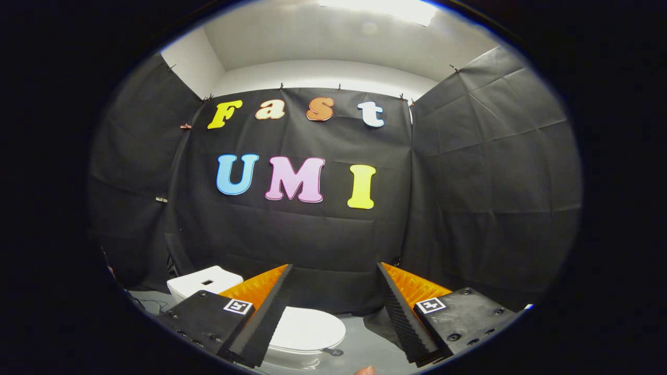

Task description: Open the toilet lid.

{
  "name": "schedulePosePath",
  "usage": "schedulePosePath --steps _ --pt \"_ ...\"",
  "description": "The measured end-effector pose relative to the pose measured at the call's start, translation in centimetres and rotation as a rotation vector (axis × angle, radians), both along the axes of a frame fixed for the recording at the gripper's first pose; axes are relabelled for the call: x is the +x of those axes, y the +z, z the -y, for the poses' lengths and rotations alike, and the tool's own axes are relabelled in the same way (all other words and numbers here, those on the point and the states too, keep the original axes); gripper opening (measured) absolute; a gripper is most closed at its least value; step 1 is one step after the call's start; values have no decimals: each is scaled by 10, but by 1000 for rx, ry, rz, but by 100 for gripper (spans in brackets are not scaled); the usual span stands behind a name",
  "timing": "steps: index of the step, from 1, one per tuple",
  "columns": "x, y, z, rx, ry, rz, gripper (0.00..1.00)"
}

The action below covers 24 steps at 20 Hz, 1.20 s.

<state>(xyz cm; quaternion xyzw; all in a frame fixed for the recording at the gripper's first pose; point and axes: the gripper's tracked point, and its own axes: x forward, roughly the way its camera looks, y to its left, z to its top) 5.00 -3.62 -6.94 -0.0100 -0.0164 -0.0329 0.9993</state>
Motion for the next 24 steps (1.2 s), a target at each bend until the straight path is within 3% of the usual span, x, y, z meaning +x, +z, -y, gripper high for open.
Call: schedulePosePath --steps 10,18,24 --pt "71 -112 12 65 38 4 98" --pt "107 -273 44 192 0 -277 99" --pt "118 -410 58 548 -27 -613 99"
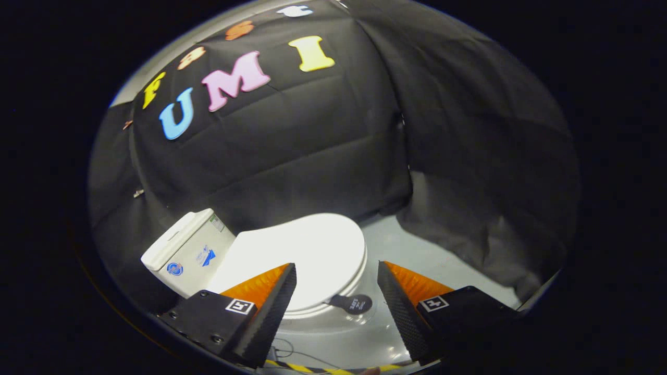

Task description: Open the toilet lid.

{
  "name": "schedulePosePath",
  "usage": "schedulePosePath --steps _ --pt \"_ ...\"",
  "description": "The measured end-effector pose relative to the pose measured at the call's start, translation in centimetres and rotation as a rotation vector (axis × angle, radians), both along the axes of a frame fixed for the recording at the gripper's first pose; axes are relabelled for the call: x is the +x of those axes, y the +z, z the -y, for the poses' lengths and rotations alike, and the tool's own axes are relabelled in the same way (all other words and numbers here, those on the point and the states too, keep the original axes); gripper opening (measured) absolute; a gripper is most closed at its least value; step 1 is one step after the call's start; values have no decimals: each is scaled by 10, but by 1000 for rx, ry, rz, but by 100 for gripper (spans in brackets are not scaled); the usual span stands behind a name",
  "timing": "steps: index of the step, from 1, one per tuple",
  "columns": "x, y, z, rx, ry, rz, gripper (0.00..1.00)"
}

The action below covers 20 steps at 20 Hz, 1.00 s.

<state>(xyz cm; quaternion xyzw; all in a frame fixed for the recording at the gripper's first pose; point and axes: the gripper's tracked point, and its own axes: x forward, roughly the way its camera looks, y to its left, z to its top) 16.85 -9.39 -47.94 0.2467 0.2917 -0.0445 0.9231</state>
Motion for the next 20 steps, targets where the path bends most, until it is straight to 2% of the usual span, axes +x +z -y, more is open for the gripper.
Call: schedulePosePath --steps 6,9,10,13,15,18,20 --pt "-22 -107 8 406 -127 -310 98" --pt "-6 -118 -4 620 -186 -321 96" --pt "-2 -115 -4 663 -190 -307 84" --pt "-2 -122 -26 696 -136 -339 83" --pt "1 -115 -33 713 -103 -336 65" --pt "2 -116 -28 649 -67 -315 38" --pt "3 -117 -22 672 -97 -321 38"
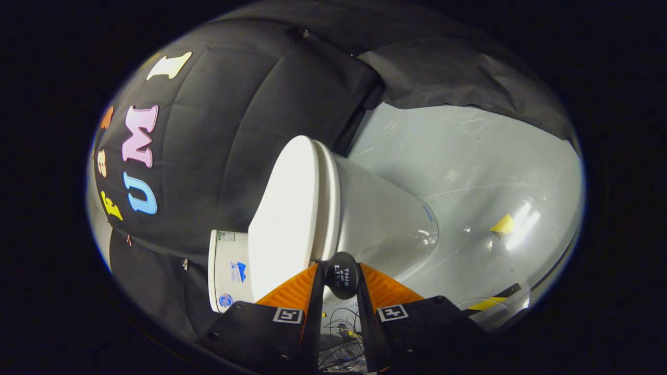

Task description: Open the toilet lid.

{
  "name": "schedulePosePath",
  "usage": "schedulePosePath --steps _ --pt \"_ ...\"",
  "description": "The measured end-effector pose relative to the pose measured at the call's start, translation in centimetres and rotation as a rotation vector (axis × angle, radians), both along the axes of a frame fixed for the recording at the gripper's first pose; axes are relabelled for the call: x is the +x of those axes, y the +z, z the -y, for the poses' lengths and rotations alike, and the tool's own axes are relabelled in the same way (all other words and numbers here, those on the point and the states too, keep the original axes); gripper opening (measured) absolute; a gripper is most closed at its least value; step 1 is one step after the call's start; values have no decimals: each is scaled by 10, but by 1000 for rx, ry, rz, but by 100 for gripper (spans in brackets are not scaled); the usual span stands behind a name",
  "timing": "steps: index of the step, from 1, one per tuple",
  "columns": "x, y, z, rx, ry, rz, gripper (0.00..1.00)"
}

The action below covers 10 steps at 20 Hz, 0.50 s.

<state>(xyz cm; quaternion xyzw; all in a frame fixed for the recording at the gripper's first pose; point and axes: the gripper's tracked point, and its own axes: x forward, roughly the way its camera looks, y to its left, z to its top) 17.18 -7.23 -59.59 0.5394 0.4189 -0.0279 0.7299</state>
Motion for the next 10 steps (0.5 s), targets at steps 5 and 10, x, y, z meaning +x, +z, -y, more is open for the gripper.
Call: schedulePosePath --steps 5,10 --pt "6 7 -1 -59 13 30 25" --pt "8 44 0 -108 26 76 12"
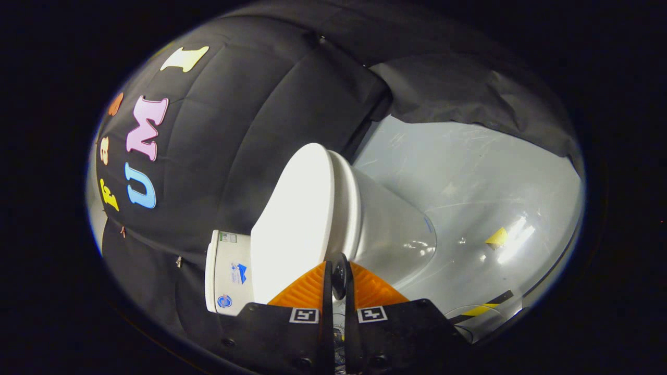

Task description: Open the toilet lid.

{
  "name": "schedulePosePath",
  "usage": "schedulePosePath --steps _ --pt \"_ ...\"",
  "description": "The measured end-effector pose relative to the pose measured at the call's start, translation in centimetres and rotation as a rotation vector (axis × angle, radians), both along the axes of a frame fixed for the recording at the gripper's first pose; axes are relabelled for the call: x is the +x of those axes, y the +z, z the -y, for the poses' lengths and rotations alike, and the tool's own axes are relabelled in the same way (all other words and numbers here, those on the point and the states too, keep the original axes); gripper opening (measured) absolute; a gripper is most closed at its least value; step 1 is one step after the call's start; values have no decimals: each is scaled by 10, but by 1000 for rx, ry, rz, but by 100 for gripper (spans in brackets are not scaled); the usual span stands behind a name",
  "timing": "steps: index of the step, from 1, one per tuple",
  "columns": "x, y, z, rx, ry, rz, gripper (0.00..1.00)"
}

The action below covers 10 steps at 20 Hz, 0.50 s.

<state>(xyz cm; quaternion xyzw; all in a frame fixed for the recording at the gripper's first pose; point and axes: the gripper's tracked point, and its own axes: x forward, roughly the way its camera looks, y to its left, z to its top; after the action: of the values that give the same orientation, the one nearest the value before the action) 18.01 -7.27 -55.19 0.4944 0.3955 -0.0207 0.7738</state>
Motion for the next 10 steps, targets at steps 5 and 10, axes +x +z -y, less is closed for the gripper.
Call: schedulePosePath --steps 5,10 --pt "6 57 -8 -112 30 101 9" --pt "17 121 -28 -277 82 168 8"
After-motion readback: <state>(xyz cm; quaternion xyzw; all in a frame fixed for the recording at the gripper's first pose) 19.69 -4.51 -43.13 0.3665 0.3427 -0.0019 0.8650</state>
